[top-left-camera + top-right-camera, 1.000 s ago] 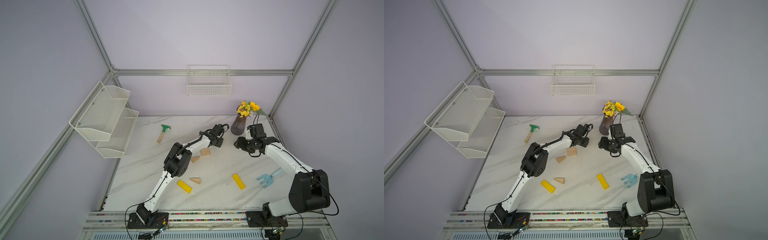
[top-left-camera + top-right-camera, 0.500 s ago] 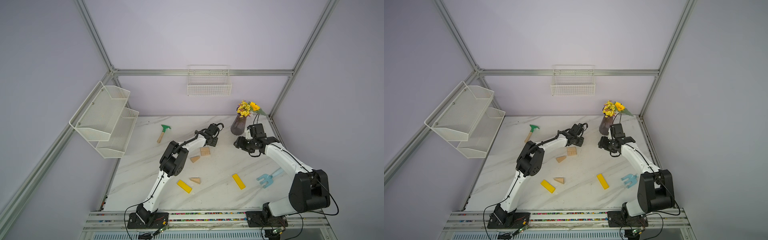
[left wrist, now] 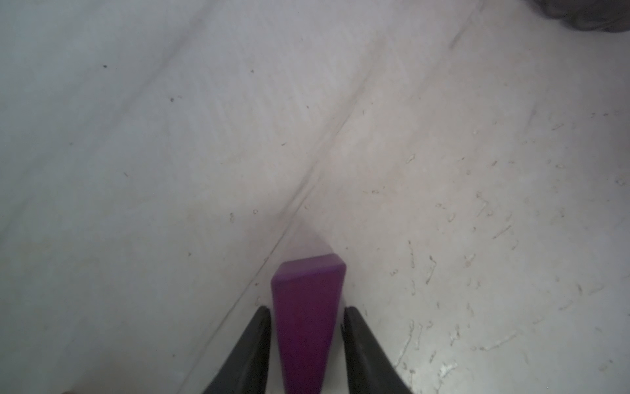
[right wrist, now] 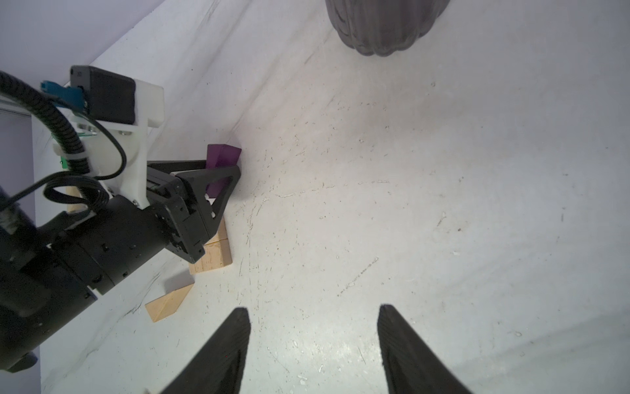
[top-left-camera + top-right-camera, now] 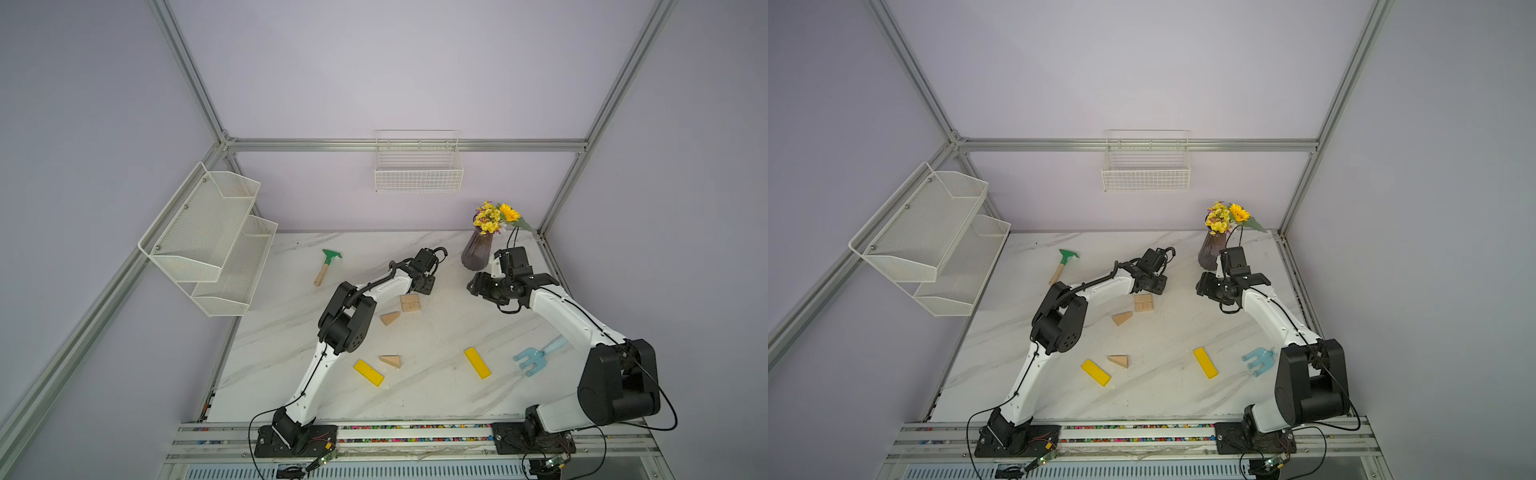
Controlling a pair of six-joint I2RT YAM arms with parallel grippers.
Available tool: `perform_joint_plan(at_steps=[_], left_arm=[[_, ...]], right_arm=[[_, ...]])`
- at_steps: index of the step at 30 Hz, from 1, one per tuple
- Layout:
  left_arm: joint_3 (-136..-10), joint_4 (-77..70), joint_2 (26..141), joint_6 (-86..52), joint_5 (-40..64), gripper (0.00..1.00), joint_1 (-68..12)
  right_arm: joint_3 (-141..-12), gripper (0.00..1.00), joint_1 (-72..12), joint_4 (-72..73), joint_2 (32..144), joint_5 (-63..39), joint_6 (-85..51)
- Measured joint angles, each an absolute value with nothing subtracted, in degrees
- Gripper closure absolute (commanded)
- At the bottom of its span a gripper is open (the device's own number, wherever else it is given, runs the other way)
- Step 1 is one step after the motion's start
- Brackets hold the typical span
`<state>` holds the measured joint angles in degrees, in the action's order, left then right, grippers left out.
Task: Assemble a small pinwheel with building blocks
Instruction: Assemble the building block at the center of the board.
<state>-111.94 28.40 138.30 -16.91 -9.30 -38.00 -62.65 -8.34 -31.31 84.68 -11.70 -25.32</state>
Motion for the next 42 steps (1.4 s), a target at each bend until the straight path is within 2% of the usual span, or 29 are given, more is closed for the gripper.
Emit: perform_joint_plan(at_steps=[3,8,15,31,42], left_arm=[[-111.8,28.4,138.2,-17.0,-9.3,0.51,-38.0],[-111.7,28.4,138.2,-17.0,-9.1,0.51,-38.0],[-108.9,28.0,136.3,-17.5,-8.1,0.59,-38.0],[-108.4,27.9,135.9,-18.0,-6.0,0.71,-37.9],[-108.0,27.7,135.7,-18.4,-5.6,0.71,-37.9]], right_arm=[[-62.7,0.36,-8.3,-31.3,84.7,-11.7,-25.3],[-62.7,0.36,-8.3,-31.3,84.7,-11.6,-25.3],[-62.7,0.36,-8.3,-31.3,84.7,-11.6,-25.3],[-62.7,0.36,-8.3,-31.3,84.7,-11.6,-25.5],[-62.7,0.36,-8.3,-31.3,84.7,-11.6,-25.5]])
